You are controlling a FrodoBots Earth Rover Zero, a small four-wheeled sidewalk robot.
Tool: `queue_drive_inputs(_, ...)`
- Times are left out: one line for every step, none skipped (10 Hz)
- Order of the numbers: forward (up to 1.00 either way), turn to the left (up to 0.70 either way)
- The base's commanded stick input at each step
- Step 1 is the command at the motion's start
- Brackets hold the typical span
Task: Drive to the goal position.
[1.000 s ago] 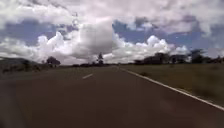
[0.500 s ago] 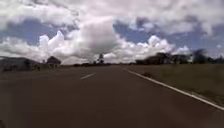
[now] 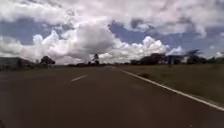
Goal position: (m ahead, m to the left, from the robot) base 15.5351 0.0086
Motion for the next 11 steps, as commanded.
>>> queue_drive_inputs(1.0,-0.31)
queue_drive_inputs(1.0,-0.39)
queue_drive_inputs(1.0,-0.3)
queue_drive_inputs(1.0,-0.22)
queue_drive_inputs(1.0,-0.13)
queue_drive_inputs(1.0,-0.06)
queue_drive_inputs(1.0,-0.03)
queue_drive_inputs(1.0,0.0)
queue_drive_inputs(1.0,0.0)
queue_drive_inputs(1.0,-0.04)
queue_drive_inputs(1.0,-0.19)
